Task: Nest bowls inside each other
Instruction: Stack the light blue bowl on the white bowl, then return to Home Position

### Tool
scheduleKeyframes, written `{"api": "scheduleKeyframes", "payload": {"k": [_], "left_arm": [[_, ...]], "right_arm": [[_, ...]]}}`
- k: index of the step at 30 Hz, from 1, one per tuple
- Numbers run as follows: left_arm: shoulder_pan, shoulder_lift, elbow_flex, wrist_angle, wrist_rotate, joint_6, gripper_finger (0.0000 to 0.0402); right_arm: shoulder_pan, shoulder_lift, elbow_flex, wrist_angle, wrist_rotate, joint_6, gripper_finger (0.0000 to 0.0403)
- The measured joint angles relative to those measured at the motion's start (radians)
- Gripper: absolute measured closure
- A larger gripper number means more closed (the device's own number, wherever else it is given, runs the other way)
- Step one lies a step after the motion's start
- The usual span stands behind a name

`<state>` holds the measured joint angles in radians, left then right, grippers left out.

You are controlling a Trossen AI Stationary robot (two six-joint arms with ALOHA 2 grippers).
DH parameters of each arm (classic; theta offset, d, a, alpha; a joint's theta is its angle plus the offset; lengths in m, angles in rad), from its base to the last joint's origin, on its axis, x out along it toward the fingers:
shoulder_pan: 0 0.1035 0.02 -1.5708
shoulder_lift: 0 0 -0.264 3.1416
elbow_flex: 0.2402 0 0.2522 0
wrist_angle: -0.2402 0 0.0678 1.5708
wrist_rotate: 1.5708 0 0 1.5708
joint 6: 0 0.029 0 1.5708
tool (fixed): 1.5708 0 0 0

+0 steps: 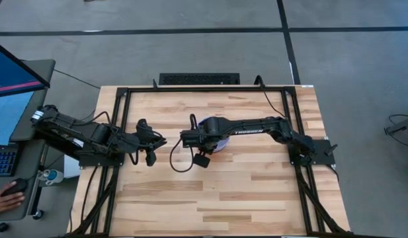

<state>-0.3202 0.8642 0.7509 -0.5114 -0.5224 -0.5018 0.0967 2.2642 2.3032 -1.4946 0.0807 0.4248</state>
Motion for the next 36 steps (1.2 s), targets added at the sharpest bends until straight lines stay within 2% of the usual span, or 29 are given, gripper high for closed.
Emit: {"api": "scheduleKeyframes", "payload": {"k": [8,18,23,36], "left_arm": [[0.000,0.000,0.000,0.000,-0.001,0.000,0.0349],[0.000,0.000,0.000,0.001,-0.032,0.015,0.0349],[0.001,0.000,0.000,0.001,-0.033,0.023,0.0349],[0.036,0.000,-0.001,-0.007,-0.004,0.028,0.0349]], "right_arm": [[0.006,-0.015,0.000,0.040,0.002,0.029,0.0371],[0.014,-0.013,0.018,-0.022,0.021,0.075,0.0277],[0.015,-0.013,0.019,-0.070,0.051,0.096,0.0246],[0.043,-0.046,0.054,-0.076,0.091,0.131,0.0232]]}}
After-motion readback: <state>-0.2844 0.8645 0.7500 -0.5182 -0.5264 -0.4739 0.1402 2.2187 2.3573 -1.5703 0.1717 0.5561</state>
